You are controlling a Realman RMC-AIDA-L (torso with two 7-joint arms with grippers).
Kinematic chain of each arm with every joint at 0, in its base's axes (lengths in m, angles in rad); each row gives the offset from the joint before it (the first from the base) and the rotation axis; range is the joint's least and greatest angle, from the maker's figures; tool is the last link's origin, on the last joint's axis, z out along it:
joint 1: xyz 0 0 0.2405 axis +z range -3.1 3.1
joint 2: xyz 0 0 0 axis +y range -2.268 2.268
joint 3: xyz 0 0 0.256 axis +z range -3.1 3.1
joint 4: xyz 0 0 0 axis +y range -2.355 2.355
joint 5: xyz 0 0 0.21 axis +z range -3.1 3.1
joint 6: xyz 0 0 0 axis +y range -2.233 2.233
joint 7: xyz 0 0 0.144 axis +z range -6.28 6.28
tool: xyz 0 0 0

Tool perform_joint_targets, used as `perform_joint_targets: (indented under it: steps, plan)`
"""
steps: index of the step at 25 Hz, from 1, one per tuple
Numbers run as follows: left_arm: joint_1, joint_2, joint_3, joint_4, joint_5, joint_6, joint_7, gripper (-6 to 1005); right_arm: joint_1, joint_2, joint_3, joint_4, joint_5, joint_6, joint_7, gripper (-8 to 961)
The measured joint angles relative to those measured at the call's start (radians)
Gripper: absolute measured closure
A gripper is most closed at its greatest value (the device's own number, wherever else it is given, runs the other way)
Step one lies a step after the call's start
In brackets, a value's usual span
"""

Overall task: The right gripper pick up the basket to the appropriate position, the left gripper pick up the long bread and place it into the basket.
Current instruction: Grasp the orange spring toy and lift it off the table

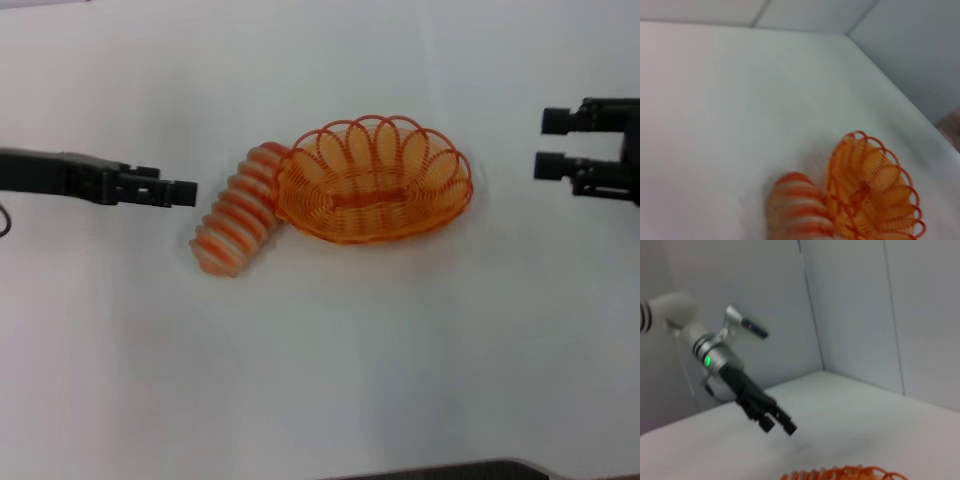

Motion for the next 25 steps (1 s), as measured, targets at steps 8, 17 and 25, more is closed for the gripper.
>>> perform_joint_targets:
  steps: [8, 17, 25]
  plan:
    - [-0.046, -0.013, 0.04, 0.056, 0.037, 0.039, -0.002, 155, 0.038, 0.019, -0.015, 0.004, -0.129, 0.047, -0.012, 345]
    - [-0.028, -0.054, 0.067, 0.1, 0.041, 0.025, 0.061, 158, 0.036, 0.078, -0.045, 0.014, -0.184, 0.163, -0.078, 343]
    - [-0.036, -0.049, 0.071, 0.121, 0.092, 0.011, 0.029, 160, 0.048, 0.11, -0.057, 0.031, -0.254, 0.223, -0.079, 338]
